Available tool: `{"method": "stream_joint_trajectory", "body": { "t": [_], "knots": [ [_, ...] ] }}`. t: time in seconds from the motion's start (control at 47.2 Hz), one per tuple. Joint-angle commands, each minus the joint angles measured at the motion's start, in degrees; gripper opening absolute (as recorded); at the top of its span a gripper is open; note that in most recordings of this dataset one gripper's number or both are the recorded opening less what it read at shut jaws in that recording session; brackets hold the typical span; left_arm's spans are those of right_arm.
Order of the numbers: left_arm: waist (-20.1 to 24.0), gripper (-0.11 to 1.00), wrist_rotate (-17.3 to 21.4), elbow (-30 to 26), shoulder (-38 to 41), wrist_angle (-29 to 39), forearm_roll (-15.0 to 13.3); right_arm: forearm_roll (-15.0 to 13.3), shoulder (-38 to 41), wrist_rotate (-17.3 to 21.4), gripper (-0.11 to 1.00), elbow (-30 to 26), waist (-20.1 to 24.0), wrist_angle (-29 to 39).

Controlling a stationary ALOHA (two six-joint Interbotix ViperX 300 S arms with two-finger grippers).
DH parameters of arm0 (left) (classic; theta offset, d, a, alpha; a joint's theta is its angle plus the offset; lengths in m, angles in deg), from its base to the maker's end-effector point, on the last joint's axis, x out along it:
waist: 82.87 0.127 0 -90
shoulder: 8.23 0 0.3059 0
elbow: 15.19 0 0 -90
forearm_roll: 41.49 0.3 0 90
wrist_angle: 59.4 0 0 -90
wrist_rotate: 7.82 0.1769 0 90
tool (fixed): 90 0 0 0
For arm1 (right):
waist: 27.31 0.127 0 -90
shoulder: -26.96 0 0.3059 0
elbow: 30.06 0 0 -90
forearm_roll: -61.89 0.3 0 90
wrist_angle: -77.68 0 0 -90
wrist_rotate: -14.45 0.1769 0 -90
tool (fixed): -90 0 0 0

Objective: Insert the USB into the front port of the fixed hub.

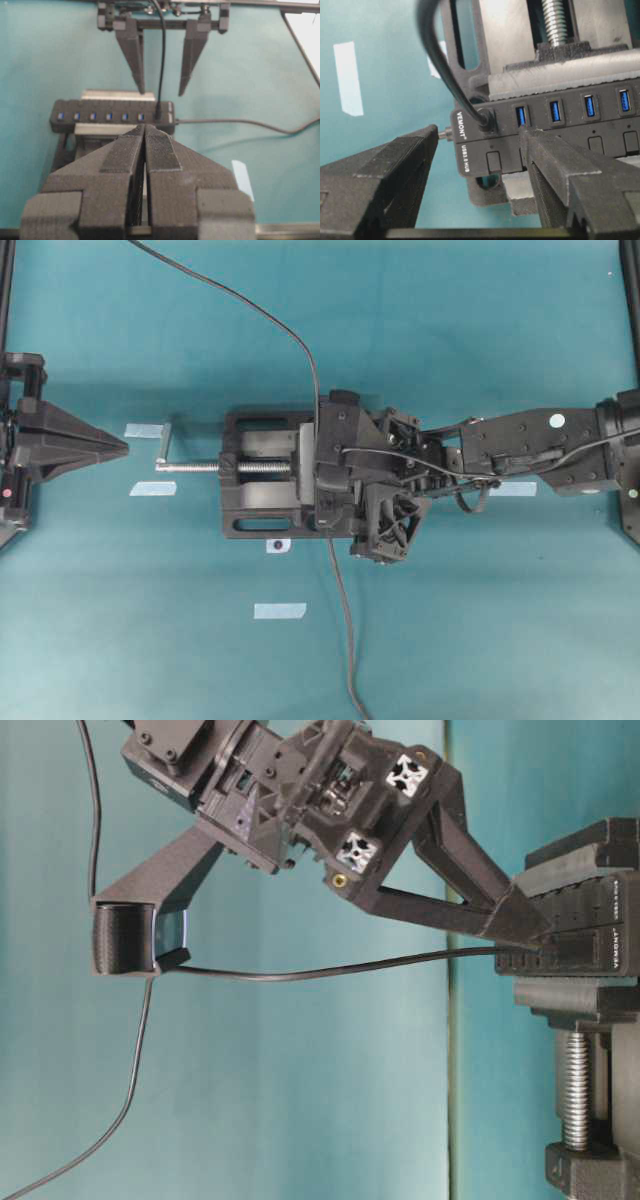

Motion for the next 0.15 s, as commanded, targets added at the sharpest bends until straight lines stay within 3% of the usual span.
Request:
{"method": "stream_joint_trajectory", "body": {
  "t": [0.0,0.127],
  "knots": [
    [0.0,0.00,-0.1,-0.8,0.2,-0.2,0.2,0.0,-0.6,0.5,0.72,-1.0,-0.1,-0.4],
    [-0.1,0.00,-0.1,-0.8,0.2,-0.3,0.1,0.0,-0.6,0.5,0.72,-1.1,-0.1,-0.2]
  ]
}}
